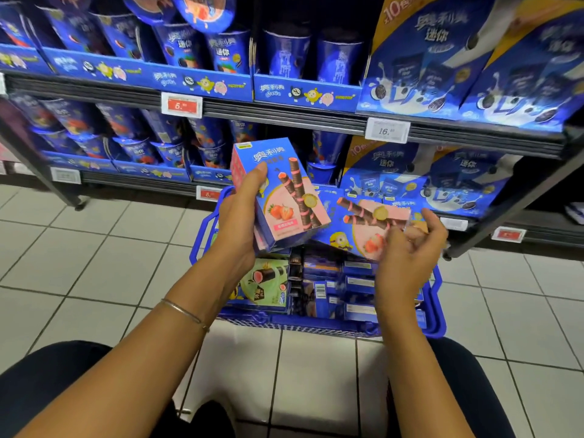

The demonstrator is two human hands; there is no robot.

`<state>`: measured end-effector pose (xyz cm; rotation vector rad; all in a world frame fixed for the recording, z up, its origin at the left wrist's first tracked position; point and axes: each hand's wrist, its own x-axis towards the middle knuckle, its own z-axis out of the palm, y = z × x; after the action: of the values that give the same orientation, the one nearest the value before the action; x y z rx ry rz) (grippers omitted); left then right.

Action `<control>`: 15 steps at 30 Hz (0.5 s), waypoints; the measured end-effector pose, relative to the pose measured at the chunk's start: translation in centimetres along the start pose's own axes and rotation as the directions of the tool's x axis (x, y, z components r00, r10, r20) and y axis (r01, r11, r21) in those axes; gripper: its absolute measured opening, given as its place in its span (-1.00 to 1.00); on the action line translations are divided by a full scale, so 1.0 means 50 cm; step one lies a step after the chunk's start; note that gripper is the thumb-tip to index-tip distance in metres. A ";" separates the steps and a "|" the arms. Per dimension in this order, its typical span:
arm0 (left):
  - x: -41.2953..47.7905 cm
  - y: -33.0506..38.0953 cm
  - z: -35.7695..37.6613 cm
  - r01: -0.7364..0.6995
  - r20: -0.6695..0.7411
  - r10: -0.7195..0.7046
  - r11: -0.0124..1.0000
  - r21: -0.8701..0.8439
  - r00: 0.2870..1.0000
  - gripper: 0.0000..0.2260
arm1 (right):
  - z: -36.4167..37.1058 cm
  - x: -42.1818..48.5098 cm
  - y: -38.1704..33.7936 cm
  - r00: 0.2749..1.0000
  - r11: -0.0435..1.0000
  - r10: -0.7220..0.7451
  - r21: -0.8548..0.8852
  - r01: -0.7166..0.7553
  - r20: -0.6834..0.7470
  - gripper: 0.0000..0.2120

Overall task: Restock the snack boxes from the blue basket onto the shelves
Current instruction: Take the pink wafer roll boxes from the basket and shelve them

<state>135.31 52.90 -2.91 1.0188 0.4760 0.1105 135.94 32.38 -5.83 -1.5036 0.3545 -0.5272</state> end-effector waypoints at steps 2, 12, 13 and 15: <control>-0.001 -0.002 0.000 -0.001 -0.004 0.001 1.000 0.031 1.000 -0.70 | 0.000 0.009 -0.025 0.995 0.989 0.084 0.128 -0.078 -0.045 -0.51; -0.010 -0.009 -0.003 -0.048 0.001 0.048 0.995 0.085 0.999 -0.60 | 0.037 -0.021 -0.081 0.781 0.803 0.304 0.294 -0.518 0.545 -0.55; -0.009 -0.008 -0.006 -0.057 0.000 0.057 0.994 0.090 0.998 -0.60 | 0.042 -0.023 -0.082 0.762 0.832 0.304 0.230 -0.504 0.572 -0.47; -0.006 -0.005 -0.011 -0.076 -0.003 0.077 0.990 0.116 0.997 -0.56 | 0.053 -0.024 -0.080 0.713 0.877 0.295 0.116 -0.466 0.636 -0.44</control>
<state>134.78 53.09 -3.25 1.1510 0.4542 0.1565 135.89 35.32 -1.81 -1.2011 0.0763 0.2512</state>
